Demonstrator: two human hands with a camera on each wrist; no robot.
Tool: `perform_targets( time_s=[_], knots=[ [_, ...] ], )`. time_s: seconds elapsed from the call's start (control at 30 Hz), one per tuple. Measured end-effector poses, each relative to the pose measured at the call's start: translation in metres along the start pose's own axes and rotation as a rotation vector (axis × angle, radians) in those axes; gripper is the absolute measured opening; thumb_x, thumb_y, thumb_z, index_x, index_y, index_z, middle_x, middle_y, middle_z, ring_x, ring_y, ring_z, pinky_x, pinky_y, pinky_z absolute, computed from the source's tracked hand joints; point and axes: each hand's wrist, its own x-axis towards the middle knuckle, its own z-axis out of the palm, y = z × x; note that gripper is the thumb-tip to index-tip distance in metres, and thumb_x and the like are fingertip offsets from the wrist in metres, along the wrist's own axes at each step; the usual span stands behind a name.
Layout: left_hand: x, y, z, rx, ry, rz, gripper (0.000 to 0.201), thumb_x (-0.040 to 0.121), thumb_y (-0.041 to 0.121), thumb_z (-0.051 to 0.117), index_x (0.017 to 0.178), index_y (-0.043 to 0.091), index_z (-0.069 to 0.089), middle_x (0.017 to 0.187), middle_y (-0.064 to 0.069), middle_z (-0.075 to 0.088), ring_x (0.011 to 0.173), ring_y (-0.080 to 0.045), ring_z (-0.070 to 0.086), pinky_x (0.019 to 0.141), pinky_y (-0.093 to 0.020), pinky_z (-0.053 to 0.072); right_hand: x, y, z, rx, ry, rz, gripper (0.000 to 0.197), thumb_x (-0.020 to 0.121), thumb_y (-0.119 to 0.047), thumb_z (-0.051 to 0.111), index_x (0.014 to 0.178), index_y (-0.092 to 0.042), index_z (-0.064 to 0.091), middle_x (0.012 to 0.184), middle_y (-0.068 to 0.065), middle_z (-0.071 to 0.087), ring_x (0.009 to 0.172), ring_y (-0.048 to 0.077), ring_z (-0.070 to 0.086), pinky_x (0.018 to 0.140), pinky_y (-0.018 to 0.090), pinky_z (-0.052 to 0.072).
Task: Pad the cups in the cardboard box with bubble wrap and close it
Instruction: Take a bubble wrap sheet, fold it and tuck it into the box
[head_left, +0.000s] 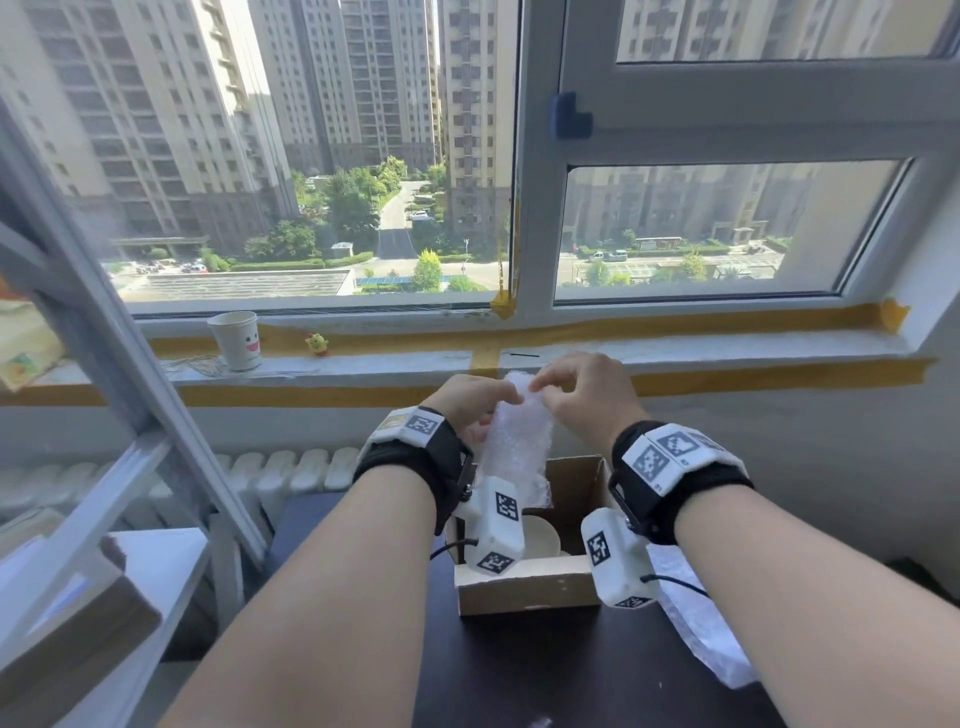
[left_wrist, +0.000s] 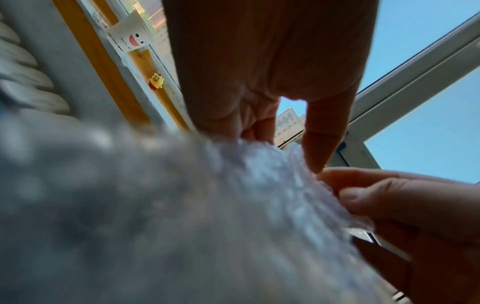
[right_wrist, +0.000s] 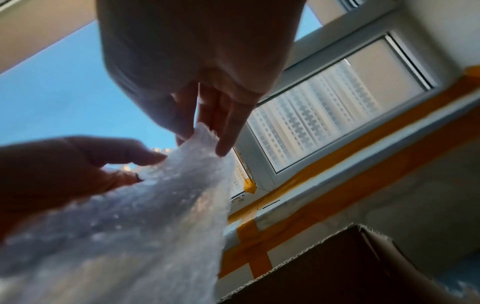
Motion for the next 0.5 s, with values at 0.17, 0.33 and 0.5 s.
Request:
perform_targets(
  time_s=[0.17,0.33,0.5],
  knots=[
    [-0.0030,-0.0038,-0.0080,0.051,-0.041,0.053,0.040,0.083,-0.009,0.061,0.121,0.004,0.064,0.113,-0.018,0.070,0.105,-0.033,0.067,0.098,-0.051,0.051,0.0004,0.0039,-0.0018,0.269,-0.193,0.288,0.048,0.083,-0.019,0.070,0.129,-0.019,0.055,0.116,0.000,0.058,0.107,0.018,0.058,0.090,0.033,0.052],
    [-0.0051,-0.0048,-0.0101,0.076,-0.047,0.026,0.043,0.084,0.017,0.072,0.124,0.008,0.061,0.117,-0.016,0.068,0.107,-0.033,0.066,0.097,-0.052,0.051,-0.0025,0.0047,-0.0046,0.580,-0.233,0.375,0.013,0.083,-0.006,0.072,0.088,-0.013,0.062,0.094,0.012,0.067,0.079,0.023,0.069,0.068,0.034,0.062],
    [-0.0030,-0.0107,-0.0084,0.186,-0.068,-0.077,0.048,0.084,0.031,0.068,0.124,0.004,0.062,0.121,-0.016,0.067,0.111,-0.034,0.064,0.101,-0.050,0.048,-0.0018,0.0066,-0.0031,0.481,-0.095,0.343,0.020,0.079,-0.008,0.075,0.086,-0.016,0.058,0.088,0.006,0.065,0.080,0.023,0.068,0.066,0.032,0.062]
  ],
)
